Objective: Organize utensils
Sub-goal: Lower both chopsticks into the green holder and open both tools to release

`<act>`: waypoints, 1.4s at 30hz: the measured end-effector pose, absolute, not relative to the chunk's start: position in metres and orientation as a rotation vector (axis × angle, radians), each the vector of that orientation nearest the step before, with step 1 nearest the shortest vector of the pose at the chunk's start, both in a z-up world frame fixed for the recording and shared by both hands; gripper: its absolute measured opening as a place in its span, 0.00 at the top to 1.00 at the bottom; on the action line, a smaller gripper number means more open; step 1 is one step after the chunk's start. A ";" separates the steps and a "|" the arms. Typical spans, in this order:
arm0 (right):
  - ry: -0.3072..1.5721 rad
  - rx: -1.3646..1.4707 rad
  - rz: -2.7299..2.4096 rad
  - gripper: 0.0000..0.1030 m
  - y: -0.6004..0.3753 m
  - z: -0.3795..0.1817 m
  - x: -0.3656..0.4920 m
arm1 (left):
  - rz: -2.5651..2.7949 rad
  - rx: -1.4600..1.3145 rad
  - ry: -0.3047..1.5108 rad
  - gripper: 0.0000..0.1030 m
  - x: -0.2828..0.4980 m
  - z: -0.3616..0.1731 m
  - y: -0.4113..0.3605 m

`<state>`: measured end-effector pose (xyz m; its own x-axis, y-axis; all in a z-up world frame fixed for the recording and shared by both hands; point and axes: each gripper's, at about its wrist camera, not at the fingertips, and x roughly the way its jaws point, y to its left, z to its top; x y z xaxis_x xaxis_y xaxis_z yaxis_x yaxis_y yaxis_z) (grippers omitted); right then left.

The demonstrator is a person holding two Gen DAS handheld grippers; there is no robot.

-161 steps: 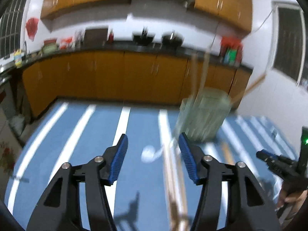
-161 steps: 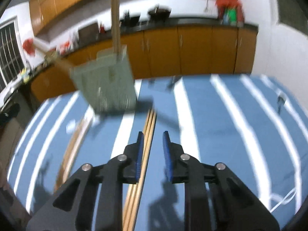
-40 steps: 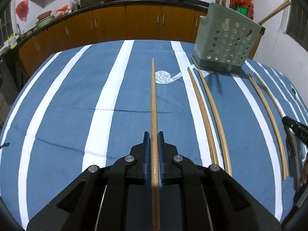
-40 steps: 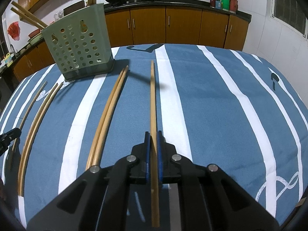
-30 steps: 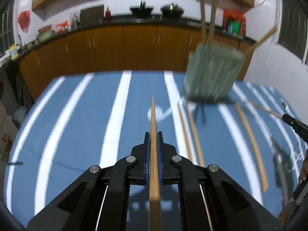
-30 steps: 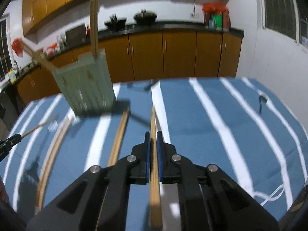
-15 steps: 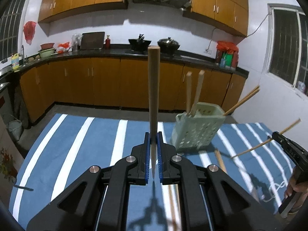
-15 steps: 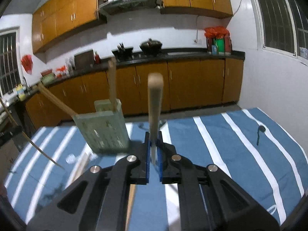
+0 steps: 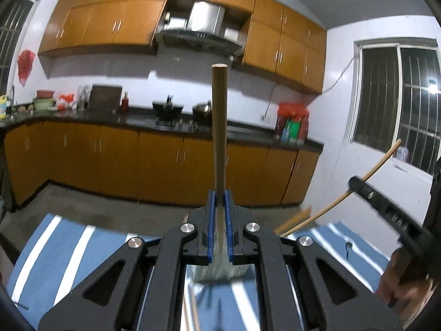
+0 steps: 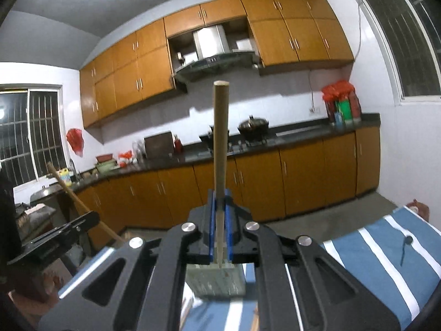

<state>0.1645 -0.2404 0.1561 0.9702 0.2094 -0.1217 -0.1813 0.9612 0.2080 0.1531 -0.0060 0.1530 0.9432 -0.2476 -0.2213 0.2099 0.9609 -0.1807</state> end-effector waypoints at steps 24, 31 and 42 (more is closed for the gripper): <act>0.346 0.102 0.196 0.89 -0.192 0.090 0.249 | -0.246 -0.167 0.301 0.93 0.215 0.098 -0.036; 0.303 0.094 0.183 0.71 -0.200 0.103 0.230 | -0.247 -0.198 0.288 0.92 0.213 0.108 -0.027; 0.329 0.131 0.069 0.62 -0.252 0.080 0.173 | -0.202 -0.228 0.230 0.76 0.159 0.117 0.016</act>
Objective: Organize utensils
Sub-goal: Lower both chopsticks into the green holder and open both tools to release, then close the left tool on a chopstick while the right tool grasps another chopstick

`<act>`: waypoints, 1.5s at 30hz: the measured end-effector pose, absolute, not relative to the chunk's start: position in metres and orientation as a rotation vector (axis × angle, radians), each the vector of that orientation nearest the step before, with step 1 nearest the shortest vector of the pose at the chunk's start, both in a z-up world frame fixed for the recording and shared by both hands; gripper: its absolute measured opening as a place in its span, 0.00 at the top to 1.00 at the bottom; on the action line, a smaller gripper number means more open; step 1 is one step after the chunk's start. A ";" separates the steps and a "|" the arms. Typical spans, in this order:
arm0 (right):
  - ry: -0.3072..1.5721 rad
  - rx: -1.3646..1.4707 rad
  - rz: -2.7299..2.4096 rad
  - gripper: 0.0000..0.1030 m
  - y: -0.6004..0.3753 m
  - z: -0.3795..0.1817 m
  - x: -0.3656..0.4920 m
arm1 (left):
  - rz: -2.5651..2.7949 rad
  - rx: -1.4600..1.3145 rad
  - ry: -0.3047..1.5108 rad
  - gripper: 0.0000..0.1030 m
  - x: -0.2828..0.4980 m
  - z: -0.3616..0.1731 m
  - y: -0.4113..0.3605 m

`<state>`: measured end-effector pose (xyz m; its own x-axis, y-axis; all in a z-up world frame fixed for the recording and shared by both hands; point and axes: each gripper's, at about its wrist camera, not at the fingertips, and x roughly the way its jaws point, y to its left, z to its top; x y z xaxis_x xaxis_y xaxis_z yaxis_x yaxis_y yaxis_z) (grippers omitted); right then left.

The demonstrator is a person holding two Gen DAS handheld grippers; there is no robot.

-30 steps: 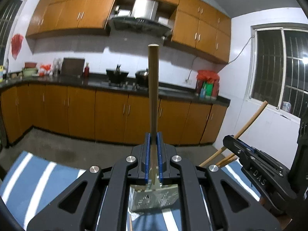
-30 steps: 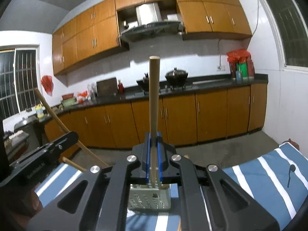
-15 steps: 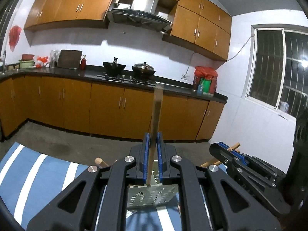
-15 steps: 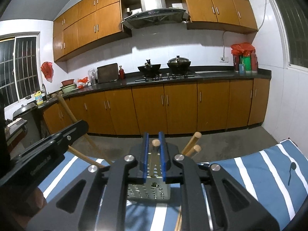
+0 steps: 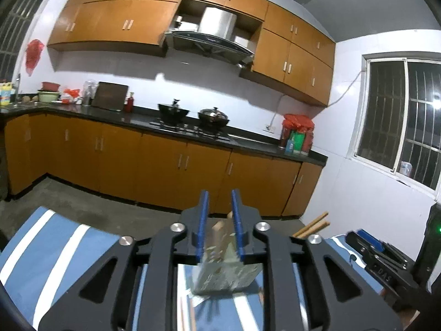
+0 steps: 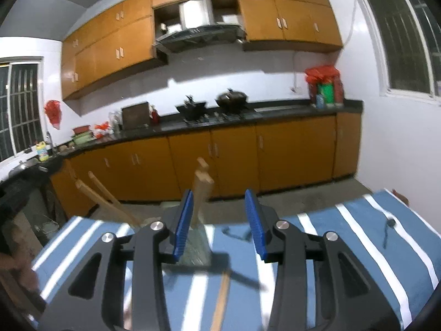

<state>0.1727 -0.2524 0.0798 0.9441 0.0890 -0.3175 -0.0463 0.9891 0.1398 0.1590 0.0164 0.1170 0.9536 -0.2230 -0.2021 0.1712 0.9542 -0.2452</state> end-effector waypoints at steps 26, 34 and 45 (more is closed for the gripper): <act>0.908 0.059 0.139 0.91 -0.225 -0.093 0.166 | -0.155 -0.112 0.873 0.71 0.135 -0.073 0.009; 0.896 0.050 0.055 0.92 -0.239 -0.094 0.169 | -0.176 -0.110 0.903 0.76 0.132 -0.081 0.006; 0.892 0.055 0.050 0.92 -0.246 -0.095 0.166 | -0.180 -0.014 0.902 0.80 0.130 -0.083 -0.013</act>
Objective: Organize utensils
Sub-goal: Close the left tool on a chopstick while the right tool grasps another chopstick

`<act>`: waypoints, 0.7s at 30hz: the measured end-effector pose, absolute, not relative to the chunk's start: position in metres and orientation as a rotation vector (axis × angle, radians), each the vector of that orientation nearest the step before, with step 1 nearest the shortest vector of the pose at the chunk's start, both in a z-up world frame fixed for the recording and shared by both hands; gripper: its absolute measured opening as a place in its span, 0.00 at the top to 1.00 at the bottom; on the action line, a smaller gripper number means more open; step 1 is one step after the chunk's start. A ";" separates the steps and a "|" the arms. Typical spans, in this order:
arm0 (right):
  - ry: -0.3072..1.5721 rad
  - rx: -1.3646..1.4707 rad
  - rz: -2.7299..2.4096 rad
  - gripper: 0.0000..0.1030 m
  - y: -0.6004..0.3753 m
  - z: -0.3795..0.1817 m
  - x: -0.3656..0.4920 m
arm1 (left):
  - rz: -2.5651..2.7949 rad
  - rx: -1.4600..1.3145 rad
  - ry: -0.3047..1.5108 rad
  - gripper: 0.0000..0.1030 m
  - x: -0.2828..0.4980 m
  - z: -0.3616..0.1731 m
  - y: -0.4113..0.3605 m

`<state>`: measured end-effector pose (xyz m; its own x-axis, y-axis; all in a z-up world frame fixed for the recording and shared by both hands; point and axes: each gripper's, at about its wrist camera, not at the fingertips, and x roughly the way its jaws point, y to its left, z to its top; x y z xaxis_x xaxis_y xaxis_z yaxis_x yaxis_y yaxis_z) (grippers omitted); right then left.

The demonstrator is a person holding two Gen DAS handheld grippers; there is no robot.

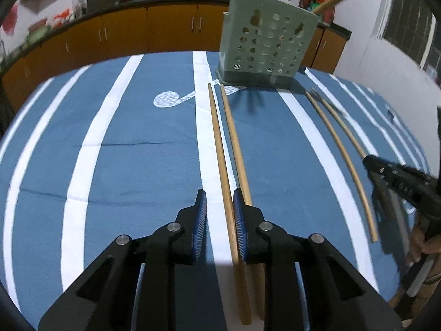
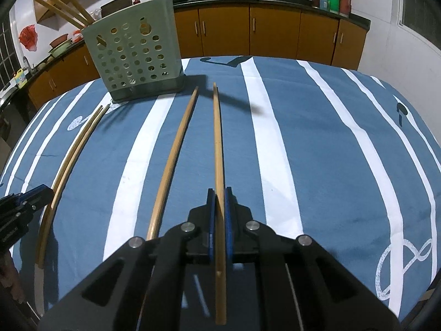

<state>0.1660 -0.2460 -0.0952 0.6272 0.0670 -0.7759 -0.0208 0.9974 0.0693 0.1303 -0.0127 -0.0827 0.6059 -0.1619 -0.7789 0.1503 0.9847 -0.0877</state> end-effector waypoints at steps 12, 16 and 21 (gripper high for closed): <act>0.873 -0.015 0.097 0.92 -0.229 -0.095 0.166 | -0.055 -0.030 0.897 0.91 0.153 -0.082 0.022; 0.862 -0.011 0.023 0.92 -0.239 -0.095 0.179 | -0.038 -0.050 0.886 0.91 0.154 -0.082 0.031; 0.861 0.009 -0.005 0.90 -0.248 -0.096 0.186 | -0.035 -0.065 0.885 0.90 0.154 -0.082 0.031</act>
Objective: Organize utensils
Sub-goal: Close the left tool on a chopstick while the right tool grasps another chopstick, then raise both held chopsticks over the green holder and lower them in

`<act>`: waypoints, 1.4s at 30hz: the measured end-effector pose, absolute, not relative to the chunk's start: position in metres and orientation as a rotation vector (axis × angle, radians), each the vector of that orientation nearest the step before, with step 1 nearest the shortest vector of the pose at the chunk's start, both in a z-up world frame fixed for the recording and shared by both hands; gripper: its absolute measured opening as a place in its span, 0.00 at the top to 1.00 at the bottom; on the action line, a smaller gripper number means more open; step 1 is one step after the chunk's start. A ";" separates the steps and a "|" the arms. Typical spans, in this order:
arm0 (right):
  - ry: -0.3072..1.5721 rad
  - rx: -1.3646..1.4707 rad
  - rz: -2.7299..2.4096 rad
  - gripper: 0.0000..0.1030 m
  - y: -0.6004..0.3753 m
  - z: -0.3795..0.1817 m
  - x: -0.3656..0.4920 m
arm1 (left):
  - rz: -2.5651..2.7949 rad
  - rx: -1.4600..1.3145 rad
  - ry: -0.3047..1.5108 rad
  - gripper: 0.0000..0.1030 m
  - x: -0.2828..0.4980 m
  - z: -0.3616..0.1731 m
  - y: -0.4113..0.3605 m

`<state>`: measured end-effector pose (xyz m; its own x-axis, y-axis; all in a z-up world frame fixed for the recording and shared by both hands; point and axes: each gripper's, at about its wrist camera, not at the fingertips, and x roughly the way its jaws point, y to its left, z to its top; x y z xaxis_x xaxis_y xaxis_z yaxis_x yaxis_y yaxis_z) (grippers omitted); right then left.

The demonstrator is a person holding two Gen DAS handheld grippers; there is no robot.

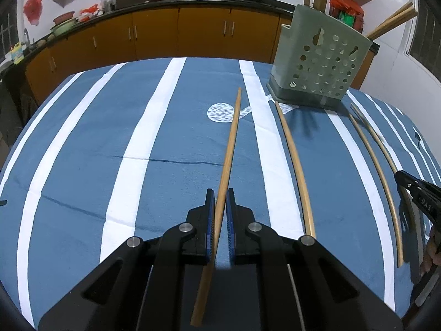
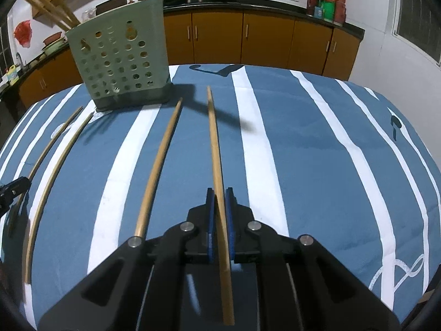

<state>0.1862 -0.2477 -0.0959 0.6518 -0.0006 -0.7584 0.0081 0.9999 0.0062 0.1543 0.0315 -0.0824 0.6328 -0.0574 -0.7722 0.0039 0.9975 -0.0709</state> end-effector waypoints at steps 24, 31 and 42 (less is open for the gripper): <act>0.862 0.035 -0.010 0.85 -0.252 -0.098 0.188 | -0.047 -0.111 0.884 0.89 0.154 -0.082 0.035; 0.862 0.036 -0.010 0.85 -0.251 -0.098 0.188 | -0.046 -0.110 0.884 0.89 0.154 -0.082 0.035; 0.862 0.036 -0.010 0.85 -0.252 -0.098 0.188 | -0.046 -0.111 0.883 0.89 0.154 -0.082 0.035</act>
<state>0.1879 -0.2517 -0.0981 0.6509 0.0060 -0.7592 0.0233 0.9993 0.0279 0.1536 0.0354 -0.0820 0.6340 -0.0861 -0.7685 -0.0053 0.9933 -0.1157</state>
